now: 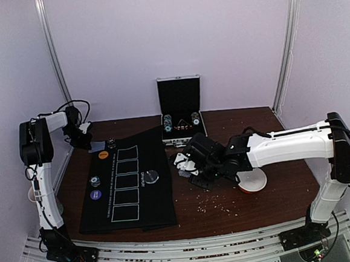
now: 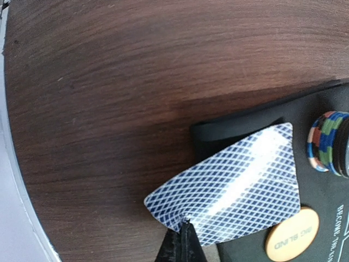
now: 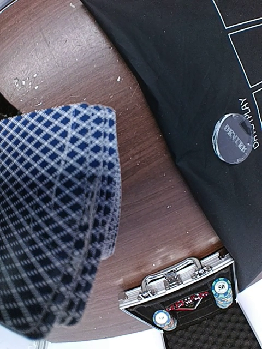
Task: Distribute texas hold em gaming equipment
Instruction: Distribute the poker card in the big blind area.
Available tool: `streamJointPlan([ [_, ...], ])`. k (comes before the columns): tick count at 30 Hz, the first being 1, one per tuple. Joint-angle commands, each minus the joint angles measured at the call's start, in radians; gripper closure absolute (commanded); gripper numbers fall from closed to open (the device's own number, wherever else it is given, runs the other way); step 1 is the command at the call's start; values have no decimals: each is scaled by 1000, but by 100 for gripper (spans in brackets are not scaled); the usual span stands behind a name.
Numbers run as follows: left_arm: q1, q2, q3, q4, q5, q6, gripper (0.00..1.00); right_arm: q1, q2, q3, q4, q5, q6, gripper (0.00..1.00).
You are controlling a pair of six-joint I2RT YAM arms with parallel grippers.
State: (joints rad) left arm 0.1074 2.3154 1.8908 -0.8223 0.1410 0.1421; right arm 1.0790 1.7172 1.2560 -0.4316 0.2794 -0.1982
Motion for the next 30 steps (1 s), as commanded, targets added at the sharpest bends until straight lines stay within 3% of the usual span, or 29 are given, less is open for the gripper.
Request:
streamJointPlan([
  [1,8,11,31,-7,-50,13,100,-8,-7,-6,10,-1,11,53],
  [12,7,-2,44,13,75,15,98,-10,-14,-13,9,4,15,53],
  [20,8,7,41,19,87,14,98,-10,-22,-18,8,5,17,53],
  [26,5,11,33,27,88,9,91,-10,-24,-20,8,5,20,53],
  [30,4,9,34,31,81,4,81,-10,-27,-21,8,4,23,53],
])
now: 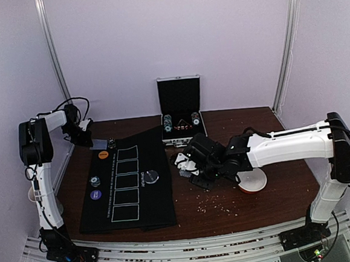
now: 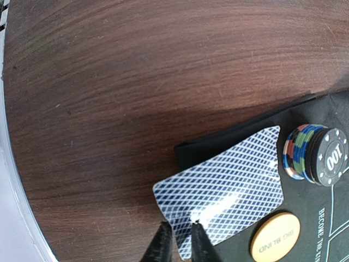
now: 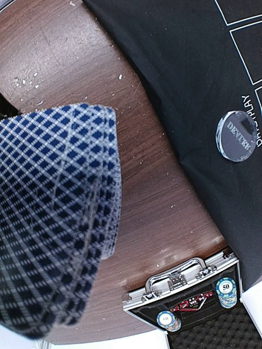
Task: Distribute texas hold em gaming equipment
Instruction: Distribute the poker card in the big blind area, then pick up the poker card from the face-down deck piles.
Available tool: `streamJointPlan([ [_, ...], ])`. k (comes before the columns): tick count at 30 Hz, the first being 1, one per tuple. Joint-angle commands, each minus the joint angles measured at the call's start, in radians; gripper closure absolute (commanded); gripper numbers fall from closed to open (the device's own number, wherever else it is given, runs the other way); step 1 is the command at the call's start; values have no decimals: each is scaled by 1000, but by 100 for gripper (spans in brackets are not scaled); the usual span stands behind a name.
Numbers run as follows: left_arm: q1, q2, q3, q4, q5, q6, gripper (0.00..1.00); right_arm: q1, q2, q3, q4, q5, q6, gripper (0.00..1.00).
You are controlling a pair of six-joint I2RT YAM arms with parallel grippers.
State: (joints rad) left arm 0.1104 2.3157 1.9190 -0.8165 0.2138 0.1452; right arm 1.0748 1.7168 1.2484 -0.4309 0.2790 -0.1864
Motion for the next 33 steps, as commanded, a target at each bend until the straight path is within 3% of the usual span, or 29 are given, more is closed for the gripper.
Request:
streamJointPlan([
  [1,1,6,8,28,1,-3,78,-7,-28,-14,7,5,11,53],
  [11,1,-114,0,40,-56,-93,60,-7,-35,-6,2,8,14,53],
  [17,-60,-448,-175,153,25,-249,54,-6,-56,14,2,17,7,53],
  [22,-310,-653,-357,167,220,-231,38,-3,-77,18,41,6,-1,53],
  [27,-518,-726,-546,296,447,-277,28,-4,-90,29,87,-25,-5,53],
  [33,-620,-763,-739,686,722,-431,24,-3,-104,30,134,-61,4,53],
])
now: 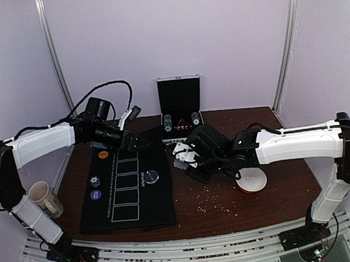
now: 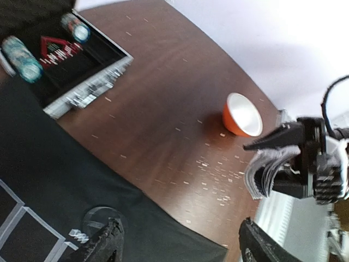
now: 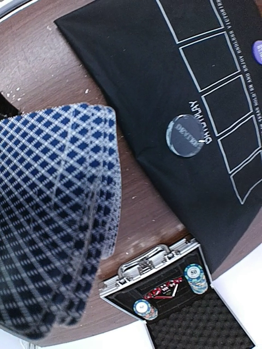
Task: Distribute texas hold em gaming equipment
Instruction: Pick up the poker card from the face-down deck piles.
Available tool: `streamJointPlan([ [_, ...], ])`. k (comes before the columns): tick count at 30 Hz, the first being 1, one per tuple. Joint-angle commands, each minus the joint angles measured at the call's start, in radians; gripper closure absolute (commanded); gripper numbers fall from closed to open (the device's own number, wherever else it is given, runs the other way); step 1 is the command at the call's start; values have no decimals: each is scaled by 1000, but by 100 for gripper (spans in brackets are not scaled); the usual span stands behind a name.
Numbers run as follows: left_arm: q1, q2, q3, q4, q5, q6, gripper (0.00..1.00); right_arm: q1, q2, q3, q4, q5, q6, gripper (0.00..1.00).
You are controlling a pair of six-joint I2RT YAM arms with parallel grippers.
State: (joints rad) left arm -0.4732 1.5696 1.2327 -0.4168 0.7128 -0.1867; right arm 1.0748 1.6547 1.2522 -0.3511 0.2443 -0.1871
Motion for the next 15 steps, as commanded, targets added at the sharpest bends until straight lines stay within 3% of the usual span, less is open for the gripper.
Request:
streamJointPlan([
  [1,-53,-16,-56,305,236,-91,24,-3,-42,29,58,-32,9,53],
  [8,-131,-27,-143,489,288,-115,13,-3,-40,33,81,-56,29,52],
  [15,-167,0,-150,470,110,-74,15,-4,-30,54,88,-84,37,52],
])
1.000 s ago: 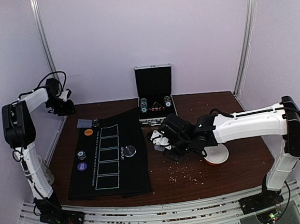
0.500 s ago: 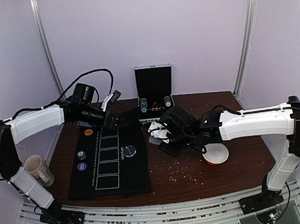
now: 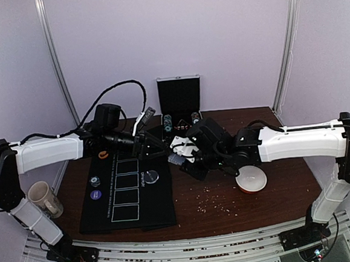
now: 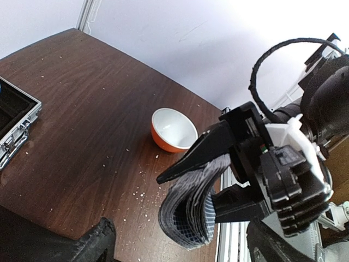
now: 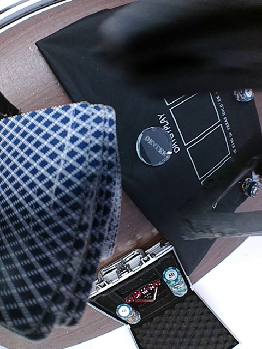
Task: Distribute texas hold em gaming equipment
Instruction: Pick up the poker card from the face-down deck piles.
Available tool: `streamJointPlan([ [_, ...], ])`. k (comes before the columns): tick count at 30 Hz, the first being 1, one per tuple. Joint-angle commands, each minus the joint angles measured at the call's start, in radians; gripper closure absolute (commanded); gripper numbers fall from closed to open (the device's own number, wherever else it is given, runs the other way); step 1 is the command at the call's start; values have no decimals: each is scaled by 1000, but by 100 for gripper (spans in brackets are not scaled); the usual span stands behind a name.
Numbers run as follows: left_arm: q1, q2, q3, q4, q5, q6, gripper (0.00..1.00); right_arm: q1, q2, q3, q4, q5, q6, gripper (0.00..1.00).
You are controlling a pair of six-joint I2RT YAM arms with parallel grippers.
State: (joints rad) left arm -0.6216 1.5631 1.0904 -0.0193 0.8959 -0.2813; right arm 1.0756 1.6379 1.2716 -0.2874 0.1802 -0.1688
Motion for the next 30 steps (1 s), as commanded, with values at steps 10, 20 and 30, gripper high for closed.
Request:
streamJointPlan([
  [10,-59,46,-7,117,-93,-5,22,-4,-1,41,36,-27,24,52],
  [20,-70,84,50,14,-168,39,47,-3,-5,31,40,-21,22,52],
  [30,-67,51,57,-63,-238,86,68,-7,-12,15,31,-7,20,52],
])
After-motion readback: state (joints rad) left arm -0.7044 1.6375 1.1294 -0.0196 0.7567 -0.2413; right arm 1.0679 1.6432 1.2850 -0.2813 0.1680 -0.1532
